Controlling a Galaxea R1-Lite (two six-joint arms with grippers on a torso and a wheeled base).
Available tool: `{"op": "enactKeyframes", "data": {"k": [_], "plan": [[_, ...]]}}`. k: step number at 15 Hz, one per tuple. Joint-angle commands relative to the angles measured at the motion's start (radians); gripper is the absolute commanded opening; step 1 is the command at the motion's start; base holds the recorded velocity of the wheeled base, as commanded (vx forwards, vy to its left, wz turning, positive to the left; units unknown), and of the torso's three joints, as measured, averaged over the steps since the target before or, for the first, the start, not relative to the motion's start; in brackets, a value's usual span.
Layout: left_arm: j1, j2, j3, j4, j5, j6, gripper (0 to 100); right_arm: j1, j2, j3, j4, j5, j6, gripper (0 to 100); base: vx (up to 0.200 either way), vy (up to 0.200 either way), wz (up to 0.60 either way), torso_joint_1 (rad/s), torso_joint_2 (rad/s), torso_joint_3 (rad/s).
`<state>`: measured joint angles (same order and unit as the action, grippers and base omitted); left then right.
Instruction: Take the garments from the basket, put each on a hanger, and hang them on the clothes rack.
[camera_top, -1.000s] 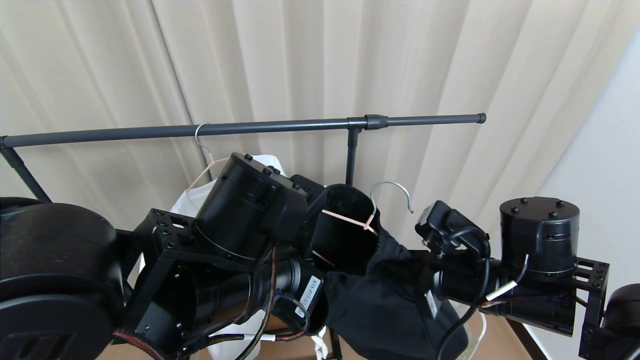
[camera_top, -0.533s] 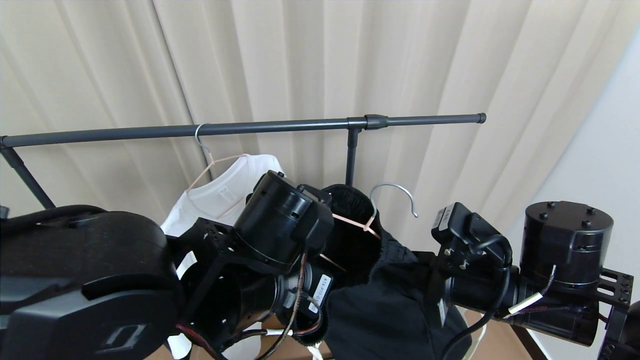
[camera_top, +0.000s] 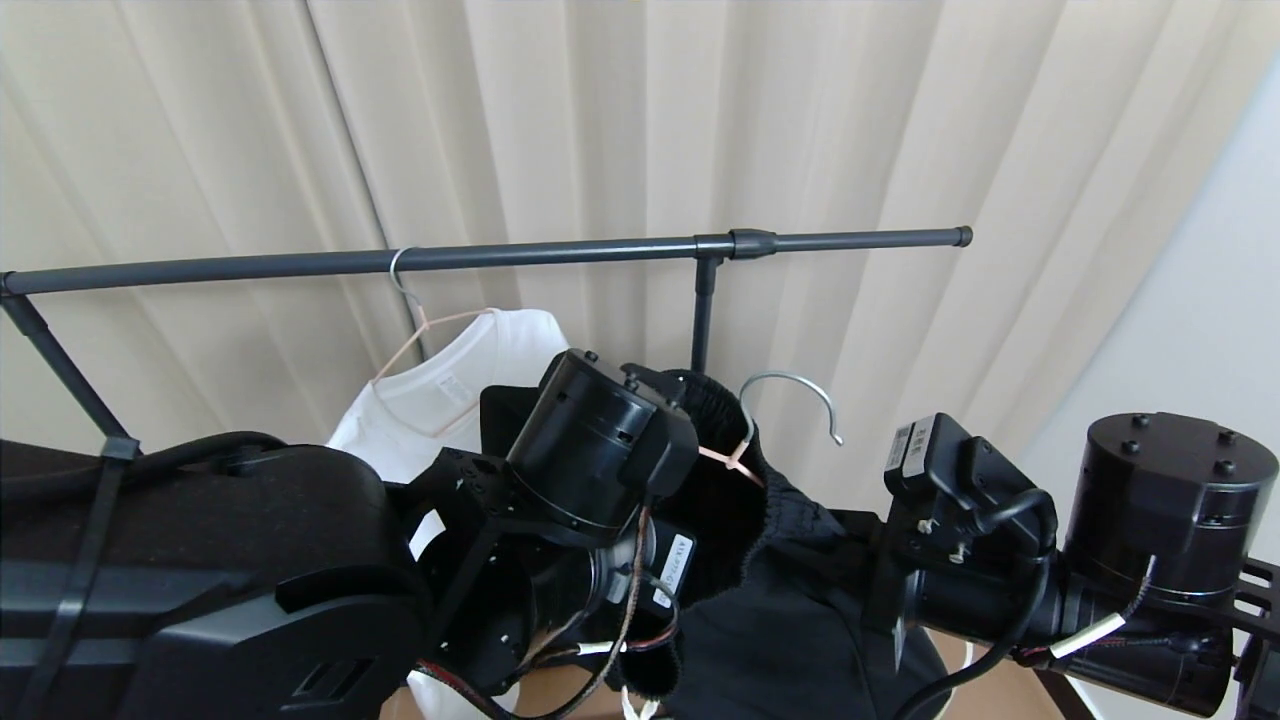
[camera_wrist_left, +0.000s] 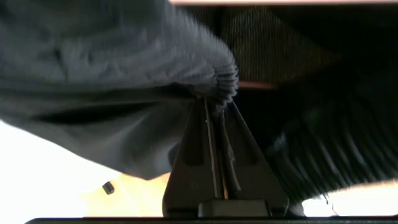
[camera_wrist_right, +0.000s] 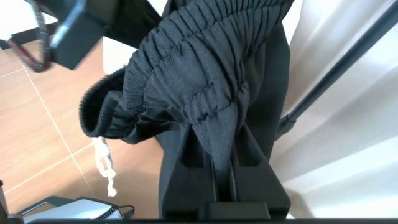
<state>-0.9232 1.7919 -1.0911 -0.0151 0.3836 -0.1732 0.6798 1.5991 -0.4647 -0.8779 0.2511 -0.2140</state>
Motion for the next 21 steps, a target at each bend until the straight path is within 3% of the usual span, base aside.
{"op": "enactKeyframes", "data": {"k": [1, 4, 5, 14, 17, 21], "plan": [[-0.002, 0.011, 0.008, -0.023, 0.011, -0.002, 0, 0.003, -0.011, 0.003, 0.000, 0.001, -0.001, 0, 0.000, 0.000, 0.00, 0.000, 0.00, 0.000], [-0.002, 0.021, 0.016, -0.072, 0.026, -0.002, 0, 0.003, -0.011, 0.003, -0.001, 0.001, -0.001, 0, 0.000, 0.000, 0.00, 0.000, 0.00, 0.000], [-0.003, 0.021, 0.017, -0.075, 0.026, -0.002, 100, 0.003, -0.011, 0.004, 0.000, 0.001, -0.001, 0, 0.000, 0.000, 0.00, 0.000, 0.00, 0.000], [-0.019, -0.071, 0.102, -0.075, 0.024, 0.006, 100, -0.009, 0.004, -0.005, -0.001, 0.008, -0.001, 0, 0.000, 0.000, 0.00, 0.000, 0.00, 0.000], [-0.023, -0.121, 0.131, -0.074, 0.023, 0.017, 100, -0.046, 0.001, -0.005, -0.001, 0.051, -0.001, 0, 0.000, 0.000, 0.00, 0.000, 0.00, 0.000], [-0.025, -0.256, 0.235, -0.075, 0.015, 0.109, 100, -0.123, 0.002, 0.003, -0.001, 0.180, -0.002, 0, 0.000, 0.000, 0.00, 0.000, 0.00, 0.000]]}}
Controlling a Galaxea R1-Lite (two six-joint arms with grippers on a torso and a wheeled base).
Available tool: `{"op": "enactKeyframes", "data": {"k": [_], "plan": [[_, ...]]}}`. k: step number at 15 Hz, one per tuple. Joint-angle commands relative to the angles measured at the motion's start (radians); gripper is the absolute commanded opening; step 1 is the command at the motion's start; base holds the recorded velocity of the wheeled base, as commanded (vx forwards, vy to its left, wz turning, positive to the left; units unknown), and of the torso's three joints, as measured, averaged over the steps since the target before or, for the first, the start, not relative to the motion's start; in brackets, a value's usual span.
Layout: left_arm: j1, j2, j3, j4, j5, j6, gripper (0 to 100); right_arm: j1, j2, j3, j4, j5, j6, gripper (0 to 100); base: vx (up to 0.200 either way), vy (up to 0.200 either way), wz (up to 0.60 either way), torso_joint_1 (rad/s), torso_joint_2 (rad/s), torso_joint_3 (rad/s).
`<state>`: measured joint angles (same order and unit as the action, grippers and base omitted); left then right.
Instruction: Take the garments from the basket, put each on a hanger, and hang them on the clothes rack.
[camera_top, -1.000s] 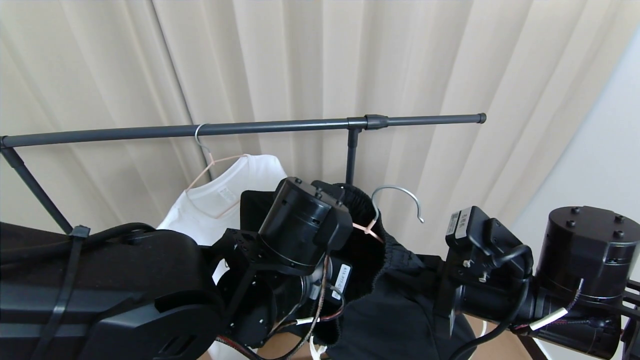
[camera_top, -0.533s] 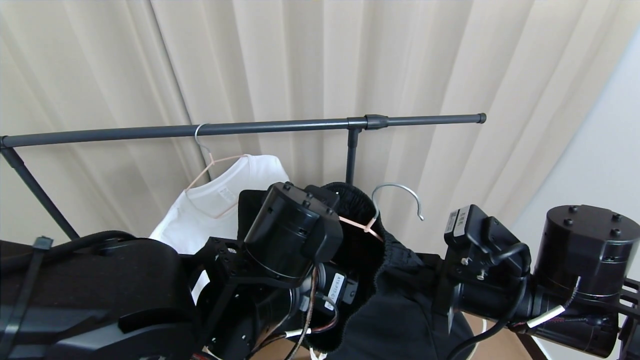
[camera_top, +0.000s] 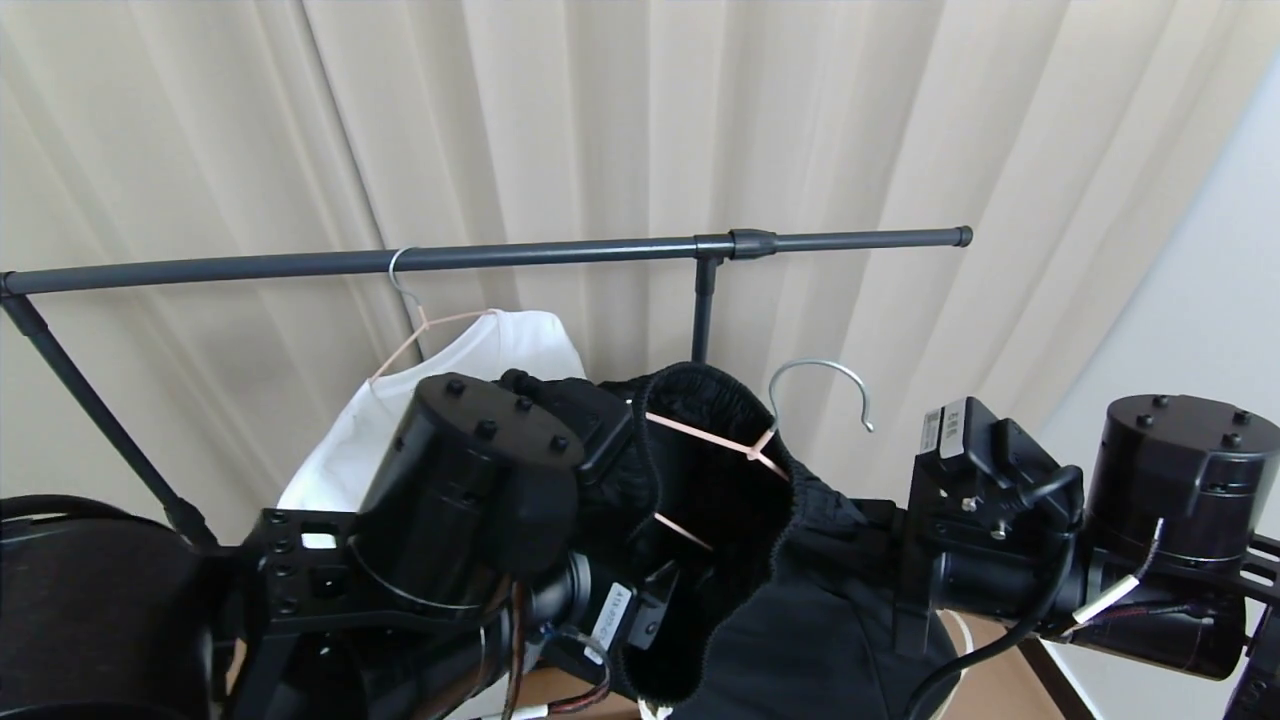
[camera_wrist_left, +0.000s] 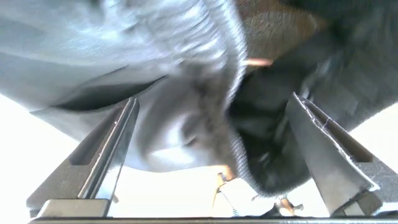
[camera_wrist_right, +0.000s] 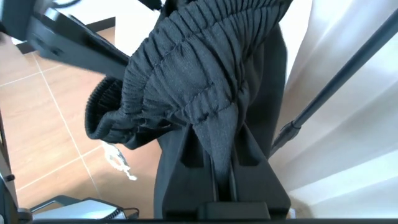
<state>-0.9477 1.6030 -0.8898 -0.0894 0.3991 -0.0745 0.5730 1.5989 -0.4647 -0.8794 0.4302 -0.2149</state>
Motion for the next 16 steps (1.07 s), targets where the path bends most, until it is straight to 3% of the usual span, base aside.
{"op": "enactKeyframes", "data": {"k": [1, 6, 7, 9, 11, 13, 16], "plan": [[-0.002, -0.097, 0.052, -0.001, 0.000, 0.039, 100, -0.030, 0.003, 0.004, 0.000, 0.022, -0.001, 0, 0.000, 0.000, 0.00, 0.000, 0.00, 0.000], [0.010, -0.230, 0.111, 0.000, -0.008, 0.209, 100, -0.081, 0.010, 0.023, 0.000, 0.145, -0.029, 0, 0.000, 0.000, 0.00, 0.000, 0.00, 0.000], [0.047, -0.255, 0.112, 0.000, -0.026, 0.274, 100, -0.099, 0.018, 0.031, 0.000, 0.194, -0.043, 0, 0.000, 0.000, 0.00, 0.000, 0.00, 0.000], [0.099, -0.273, 0.112, 0.003, -0.094, 0.332, 100, -0.119, 0.026, 0.038, 0.002, 0.245, -0.063, 0, 0.000, 0.000, 0.00, 0.000, 0.00, 0.000], [0.170, -0.285, 0.112, 0.005, -0.166, 0.418, 100, -0.124, 0.041, 0.044, 0.002, 0.283, -0.089, 0, 0.000, 0.000, 0.00, 0.000, 0.00, 0.000], [0.280, -0.282, 0.109, 0.003, -0.352, 0.519, 100, -0.119, 0.073, 0.051, 0.002, 0.328, -0.095, 0, 0.000, 0.000, 0.00, 0.000, 0.00, 0.000], [0.369, -0.262, 0.100, 0.003, -0.523, 0.584, 100, -0.076, 0.110, 0.014, 0.014, 0.337, -0.093, 0, 0.000, 0.000, 0.00, 0.000, 0.00, 0.000]]}}
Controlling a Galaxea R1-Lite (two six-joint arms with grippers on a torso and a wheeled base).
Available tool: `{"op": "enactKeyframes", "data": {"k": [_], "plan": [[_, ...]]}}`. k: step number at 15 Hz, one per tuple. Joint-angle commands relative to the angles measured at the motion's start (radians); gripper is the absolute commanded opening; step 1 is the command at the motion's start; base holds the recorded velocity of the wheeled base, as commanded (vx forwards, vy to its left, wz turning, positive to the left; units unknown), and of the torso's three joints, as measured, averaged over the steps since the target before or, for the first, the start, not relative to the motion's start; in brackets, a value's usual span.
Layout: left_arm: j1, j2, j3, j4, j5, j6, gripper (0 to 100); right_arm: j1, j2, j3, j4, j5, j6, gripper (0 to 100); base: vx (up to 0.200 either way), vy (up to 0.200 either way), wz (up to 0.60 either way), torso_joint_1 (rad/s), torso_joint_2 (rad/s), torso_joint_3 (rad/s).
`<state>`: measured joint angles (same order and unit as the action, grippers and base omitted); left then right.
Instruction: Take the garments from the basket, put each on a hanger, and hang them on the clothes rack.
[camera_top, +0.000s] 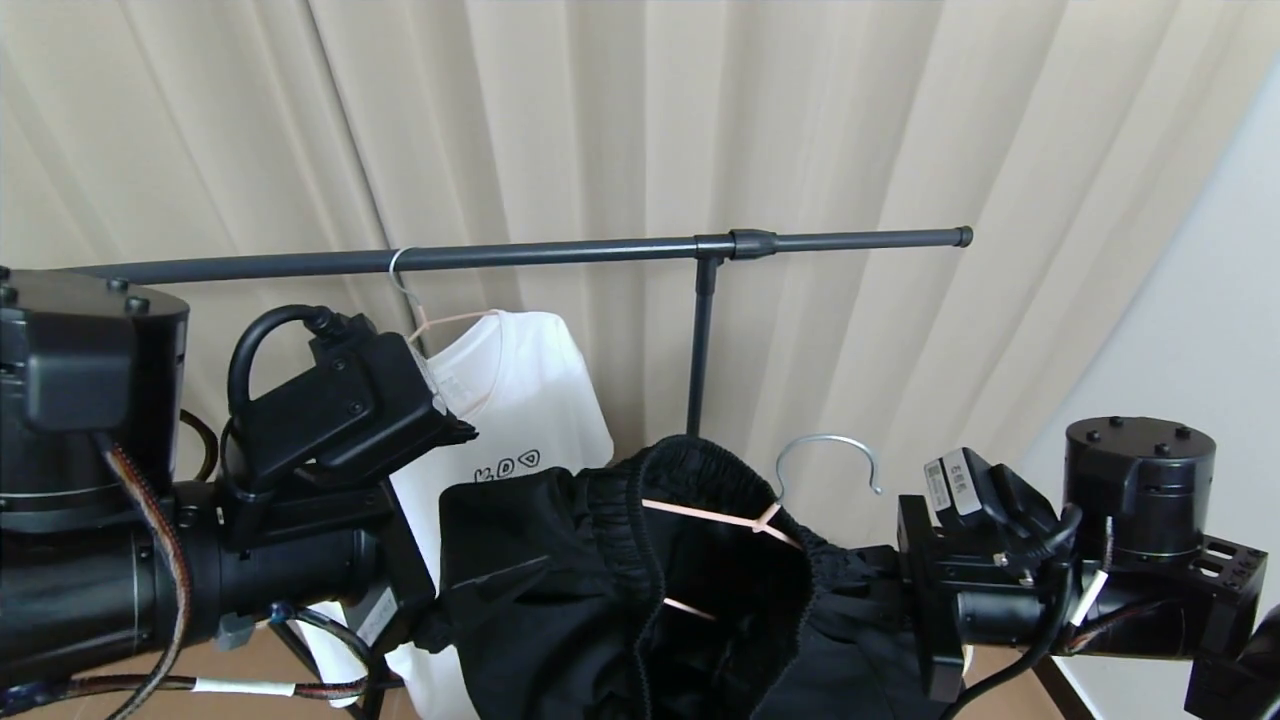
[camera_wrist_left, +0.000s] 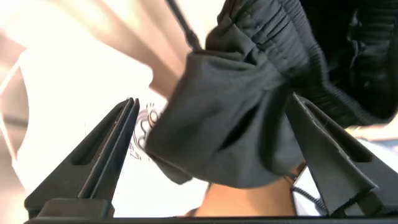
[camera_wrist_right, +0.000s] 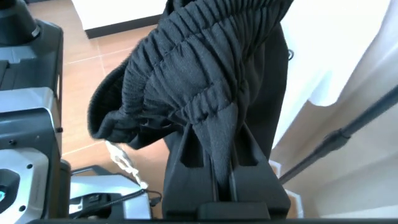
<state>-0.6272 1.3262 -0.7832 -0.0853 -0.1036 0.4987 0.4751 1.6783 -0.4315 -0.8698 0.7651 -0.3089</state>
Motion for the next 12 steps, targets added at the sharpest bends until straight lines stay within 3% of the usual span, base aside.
{"op": "enactKeyframes", "data": {"k": [1, 5, 11, 12], "plan": [[0.075, 0.036, -0.018, -0.001, -0.064, 0.014, 100, 0.023, 0.035, -0.038, 0.011, 0.003, 0.001, 0, 0.000, 0.000, 0.00, 0.000, 0.00, 0.000], [0.150, 0.062, -0.071, 0.002, -0.157, 0.103, 100, 0.036, 0.034, -0.150, 0.118, 0.003, 0.001, 0, 0.000, 0.000, 0.00, 0.000, 0.00, 0.000], [0.170, 0.153, -0.163, 0.006, -0.209, 0.202, 100, 0.060, 0.029, -0.148, 0.156, 0.002, 0.001, 0, 0.000, 0.000, 0.00, 0.000, 0.00, 0.000], [0.167, 0.169, -0.165, 0.007, -0.278, 0.242, 100, 0.069, 0.000, -0.154, 0.204, 0.000, 0.001, 0, 0.000, 0.000, 0.00, 0.000, 0.00, 0.000]]}}
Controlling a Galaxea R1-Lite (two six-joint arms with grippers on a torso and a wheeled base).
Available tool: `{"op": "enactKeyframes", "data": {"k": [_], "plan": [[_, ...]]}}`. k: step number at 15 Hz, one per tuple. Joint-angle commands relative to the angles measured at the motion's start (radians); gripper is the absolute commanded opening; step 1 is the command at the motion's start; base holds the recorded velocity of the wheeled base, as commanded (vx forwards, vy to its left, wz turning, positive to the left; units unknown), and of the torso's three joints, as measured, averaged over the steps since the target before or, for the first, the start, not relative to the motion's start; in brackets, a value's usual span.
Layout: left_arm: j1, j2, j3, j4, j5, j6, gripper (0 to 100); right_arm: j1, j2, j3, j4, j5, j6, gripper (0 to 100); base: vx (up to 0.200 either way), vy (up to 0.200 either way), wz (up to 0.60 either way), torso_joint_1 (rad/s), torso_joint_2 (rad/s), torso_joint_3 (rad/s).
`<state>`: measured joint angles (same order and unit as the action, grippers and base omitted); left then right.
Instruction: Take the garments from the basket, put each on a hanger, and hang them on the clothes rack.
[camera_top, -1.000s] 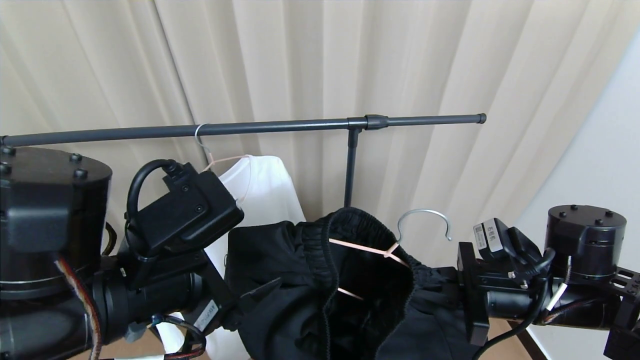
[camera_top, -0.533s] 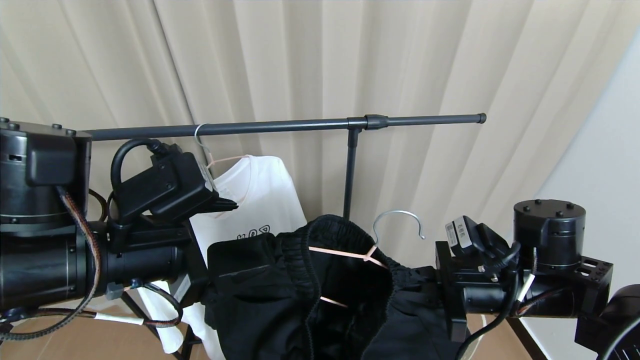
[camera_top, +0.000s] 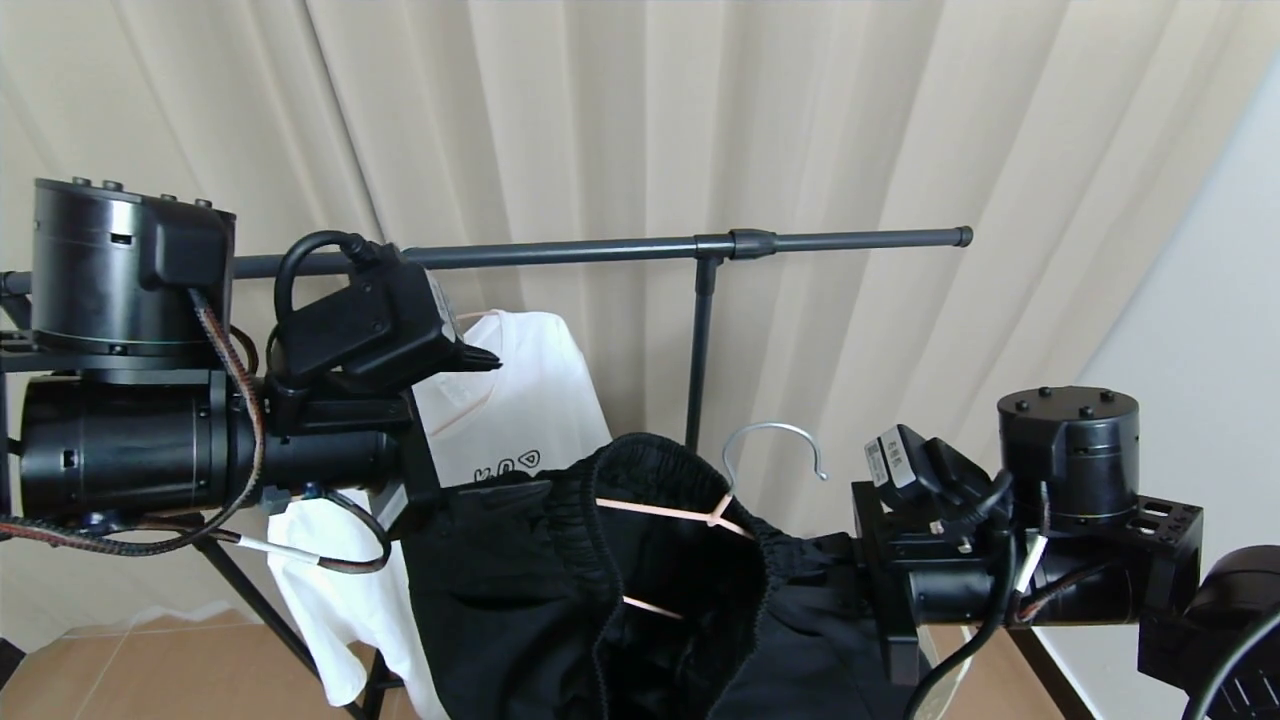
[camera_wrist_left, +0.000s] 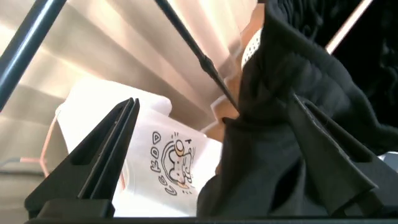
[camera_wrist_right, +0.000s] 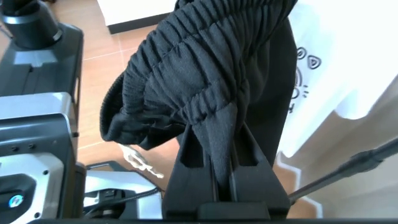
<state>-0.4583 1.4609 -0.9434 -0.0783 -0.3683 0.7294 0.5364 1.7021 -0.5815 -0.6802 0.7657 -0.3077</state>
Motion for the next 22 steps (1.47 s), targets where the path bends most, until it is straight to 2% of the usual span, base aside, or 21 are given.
{"op": "enactKeyframes", "data": {"k": [1, 4, 7, 11, 22], "plan": [[-0.003, 0.038, -0.005, 0.000, -0.027, 0.013, 100, 0.008, -0.030, -0.006, 0.022, 0.000, -0.001, 0, 0.000, 0.000, 0.00, 0.000, 0.00, 0.000], [-0.045, 0.042, -0.003, 0.000, -0.060, 0.016, 100, 0.008, -0.044, -0.006, 0.031, -0.002, 0.001, 0, 0.000, 0.000, 0.00, 0.000, 0.00, 0.000], [-0.048, 0.036, -0.005, 0.074, -0.132, 0.018, 100, 0.008, -0.045, -0.006, 0.037, -0.002, 0.001, 0, 0.000, 0.000, 0.00, 0.000, 0.00, 0.000], [-0.049, 0.046, 0.002, 0.083, -0.143, 0.018, 100, 0.017, -0.075, 0.005, 0.037, 0.003, 0.001, 0, 0.000, 0.000, 0.00, 0.000, 0.00, 0.000], [-0.069, 0.087, 0.021, 0.081, -0.172, 0.018, 100, 0.117, -0.148, 0.055, 0.028, 0.001, -0.004, 0, 0.000, 0.000, 0.00, 0.000, 0.00, 0.000]]}}
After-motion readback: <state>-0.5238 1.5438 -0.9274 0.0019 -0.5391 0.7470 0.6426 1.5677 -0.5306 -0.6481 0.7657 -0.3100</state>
